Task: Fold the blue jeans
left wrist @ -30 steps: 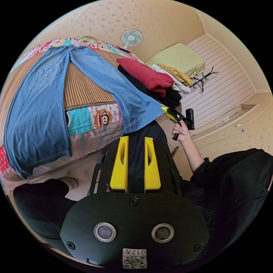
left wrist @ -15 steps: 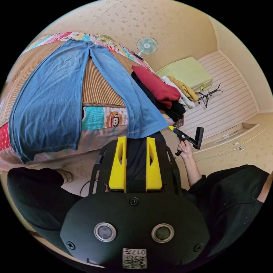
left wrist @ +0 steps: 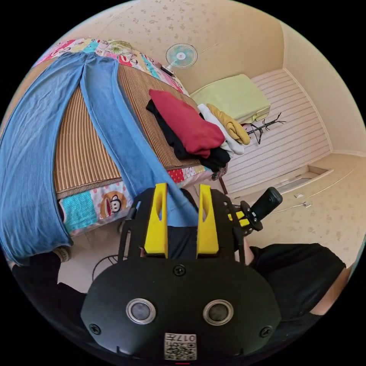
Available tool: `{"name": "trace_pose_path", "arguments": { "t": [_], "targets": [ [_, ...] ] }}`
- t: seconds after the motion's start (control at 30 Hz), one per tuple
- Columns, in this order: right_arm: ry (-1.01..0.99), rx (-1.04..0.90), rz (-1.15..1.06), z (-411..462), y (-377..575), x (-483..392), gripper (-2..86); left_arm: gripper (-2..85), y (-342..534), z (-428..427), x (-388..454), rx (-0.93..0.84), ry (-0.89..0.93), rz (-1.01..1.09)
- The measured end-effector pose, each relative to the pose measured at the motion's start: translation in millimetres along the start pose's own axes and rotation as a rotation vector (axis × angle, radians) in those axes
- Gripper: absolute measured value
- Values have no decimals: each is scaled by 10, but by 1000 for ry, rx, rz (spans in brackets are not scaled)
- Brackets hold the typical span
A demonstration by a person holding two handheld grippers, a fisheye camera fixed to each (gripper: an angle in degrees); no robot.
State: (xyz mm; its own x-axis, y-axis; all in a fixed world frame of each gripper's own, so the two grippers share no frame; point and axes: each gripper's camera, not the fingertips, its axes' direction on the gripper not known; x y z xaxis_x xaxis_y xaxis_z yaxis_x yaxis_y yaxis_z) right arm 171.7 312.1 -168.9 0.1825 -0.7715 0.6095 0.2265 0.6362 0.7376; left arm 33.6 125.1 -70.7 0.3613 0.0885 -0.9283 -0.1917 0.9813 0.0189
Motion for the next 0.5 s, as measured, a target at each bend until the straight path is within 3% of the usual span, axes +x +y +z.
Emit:
{"name": "trace_pose_path", "arguments": {
  "t": [0.03,0.17,0.3,0.37,0.5],
  "targets": [
    [5,-31,-10,37,-13,18,5,9,28,-5,-14,19,36,27],
    [183,-156,-44,21,-233,412,11,-7,80,-42,-18,27,31,64],
    [211,-214,145,63,-773,1446,37,-5,168,-56,-63,42,-33,66],
    [221,-263,310,273,-851,1908,58,2,230,-18,-132,21,-117,48],
    [204,-284,458,973,-484,2301,78,101,418,155,-299,-70,-237,39]
  ]
}}
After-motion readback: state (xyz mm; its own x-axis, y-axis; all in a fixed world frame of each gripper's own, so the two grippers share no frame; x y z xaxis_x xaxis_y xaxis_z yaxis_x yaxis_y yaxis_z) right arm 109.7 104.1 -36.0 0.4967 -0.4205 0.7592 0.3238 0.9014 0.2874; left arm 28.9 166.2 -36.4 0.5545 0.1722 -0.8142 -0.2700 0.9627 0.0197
